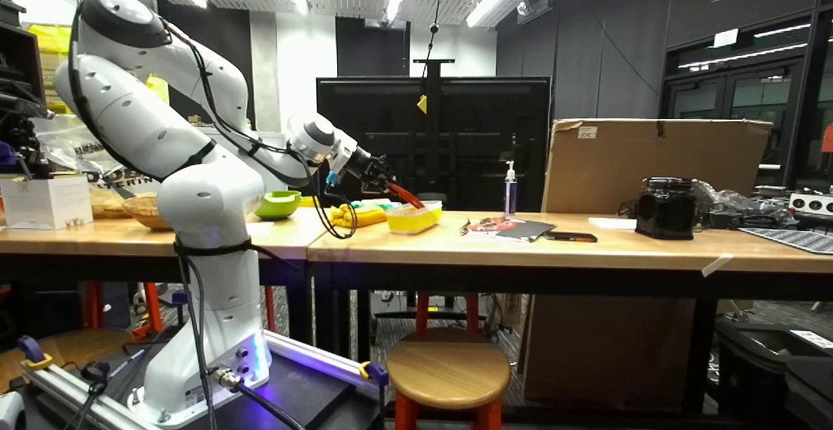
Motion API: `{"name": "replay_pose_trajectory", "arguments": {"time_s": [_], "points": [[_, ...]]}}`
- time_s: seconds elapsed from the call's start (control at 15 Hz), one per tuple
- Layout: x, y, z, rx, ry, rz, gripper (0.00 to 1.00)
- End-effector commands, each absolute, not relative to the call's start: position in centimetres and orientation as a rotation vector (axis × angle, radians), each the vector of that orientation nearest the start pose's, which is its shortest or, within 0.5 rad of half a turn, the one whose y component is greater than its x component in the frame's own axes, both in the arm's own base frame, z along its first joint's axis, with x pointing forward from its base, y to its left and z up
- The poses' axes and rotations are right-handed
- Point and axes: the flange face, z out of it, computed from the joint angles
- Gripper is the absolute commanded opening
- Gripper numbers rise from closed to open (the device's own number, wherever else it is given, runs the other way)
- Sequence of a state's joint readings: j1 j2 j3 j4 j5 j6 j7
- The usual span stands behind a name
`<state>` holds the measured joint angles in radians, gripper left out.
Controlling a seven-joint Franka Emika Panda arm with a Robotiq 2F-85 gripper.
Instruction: Remove the orange lid from the yellow bowl and put it on the table
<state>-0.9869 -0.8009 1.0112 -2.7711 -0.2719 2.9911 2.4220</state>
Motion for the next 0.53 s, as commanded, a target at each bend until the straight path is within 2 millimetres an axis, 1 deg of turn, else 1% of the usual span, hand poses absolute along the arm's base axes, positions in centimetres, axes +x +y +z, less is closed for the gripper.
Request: {"name": "replay_pose_trajectory", "arguments": {"time_s": [0.0,0.07,0.13,0.2,0.27,0.47], "points": [[40.5,0.8,42.7,-1.290,2.213,-1.398,0.04],[40.3,0.5,43.2,-1.273,2.209,-1.410,0.02],[40.1,0.4,43.8,-1.258,2.205,-1.425,0.04],[39.9,0.2,44.3,-1.245,2.200,-1.439,0.02],[39.8,0.1,44.8,-1.238,2.200,-1.454,0.04],[39.2,-0.2,46.0,-1.236,2.195,-1.500,0.03]]}}
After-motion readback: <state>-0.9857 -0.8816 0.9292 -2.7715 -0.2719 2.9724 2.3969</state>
